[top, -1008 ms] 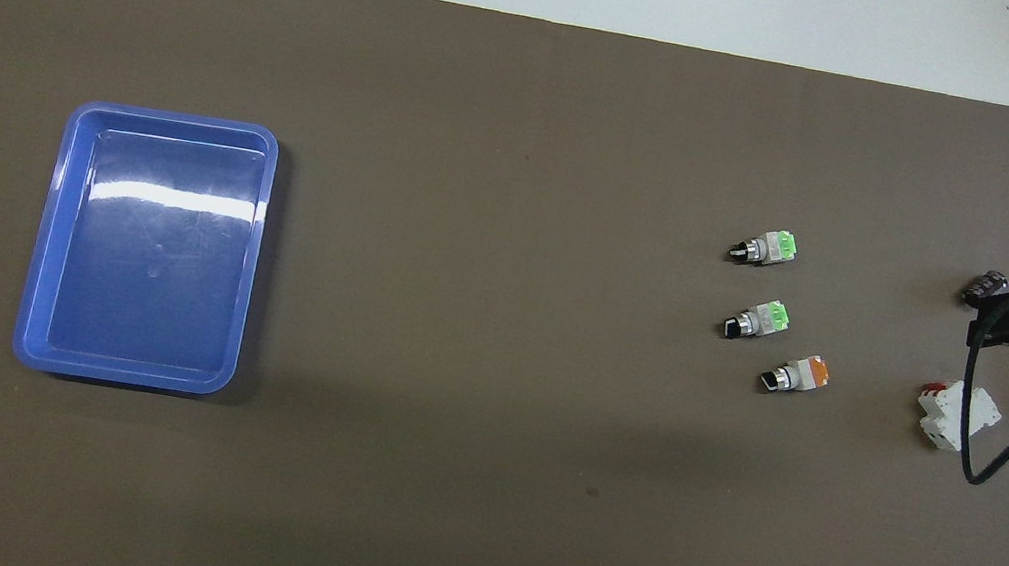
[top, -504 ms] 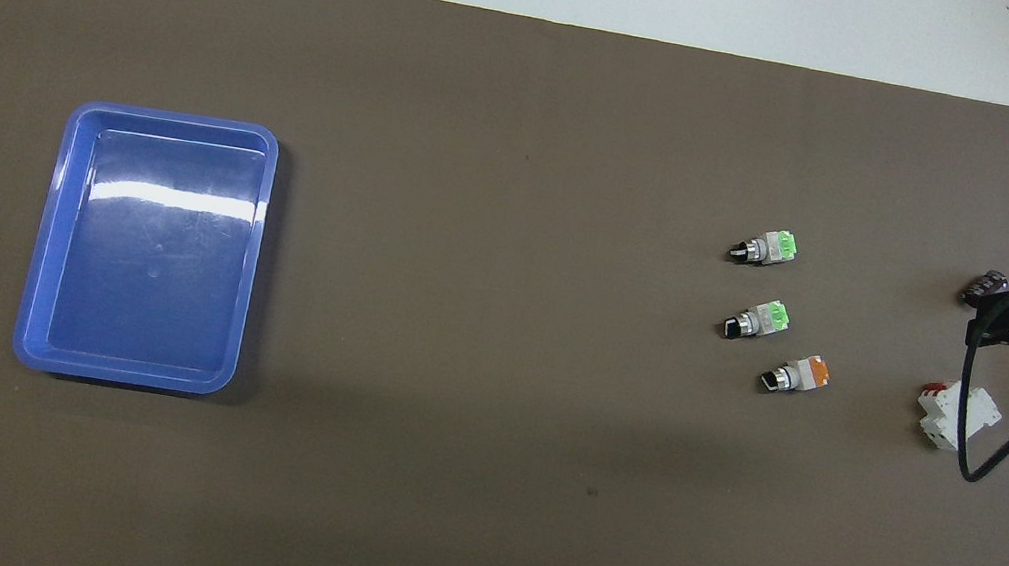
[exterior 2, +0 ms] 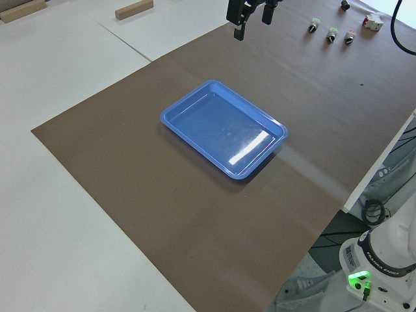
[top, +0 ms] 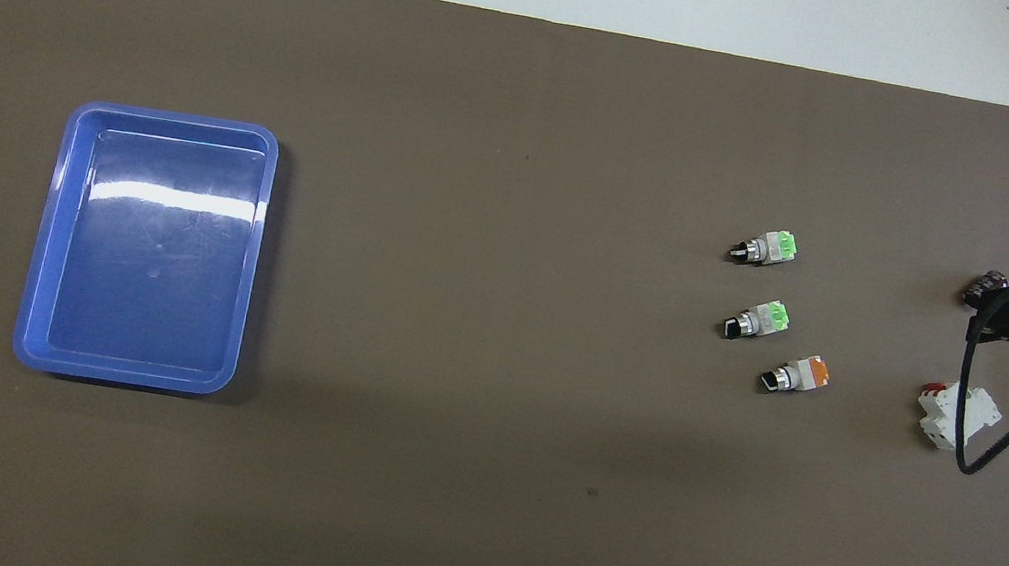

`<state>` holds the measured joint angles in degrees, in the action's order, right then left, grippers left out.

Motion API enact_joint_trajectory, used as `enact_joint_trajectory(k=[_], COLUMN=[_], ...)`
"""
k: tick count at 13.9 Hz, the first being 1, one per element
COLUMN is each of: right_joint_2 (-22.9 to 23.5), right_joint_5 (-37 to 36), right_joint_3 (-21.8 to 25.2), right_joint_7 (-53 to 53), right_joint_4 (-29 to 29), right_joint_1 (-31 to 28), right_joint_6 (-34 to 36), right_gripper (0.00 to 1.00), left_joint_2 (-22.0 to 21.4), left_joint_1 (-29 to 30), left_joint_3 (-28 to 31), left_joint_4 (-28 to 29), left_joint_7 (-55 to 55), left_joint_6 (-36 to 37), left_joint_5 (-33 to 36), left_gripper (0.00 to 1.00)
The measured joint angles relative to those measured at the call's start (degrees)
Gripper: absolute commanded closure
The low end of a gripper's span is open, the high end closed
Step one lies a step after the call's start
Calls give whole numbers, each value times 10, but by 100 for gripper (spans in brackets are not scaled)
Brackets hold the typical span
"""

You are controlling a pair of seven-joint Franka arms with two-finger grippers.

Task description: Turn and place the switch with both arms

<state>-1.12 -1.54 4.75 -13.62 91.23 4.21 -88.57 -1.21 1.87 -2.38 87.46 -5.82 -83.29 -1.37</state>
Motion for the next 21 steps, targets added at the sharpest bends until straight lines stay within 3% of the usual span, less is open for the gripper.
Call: enact_joint_trajectory(k=[8, 15, 21], right_joint_2=[-9, -54, -9], right_joint_5=[0, 0, 0], right_joint_3=[-1, -3, -5], right_joint_7=[-127, -322, -520], right_joint_4=[38, 215, 314], right_joint_1=[1, 1, 15], right_joint_6=[-53, -196, -305], right_gripper=[0, 0, 0], left_joint_2=[0, 0, 0], left_joint_1=[0, 0, 0], left_joint_3=[0, 0, 0], left_joint_4=[0, 1, 1], left_joint_7=[1, 1, 1], left_joint_6=[0, 0, 0], left_joint_5=[0, 0, 0], left_gripper=[0, 0, 0])
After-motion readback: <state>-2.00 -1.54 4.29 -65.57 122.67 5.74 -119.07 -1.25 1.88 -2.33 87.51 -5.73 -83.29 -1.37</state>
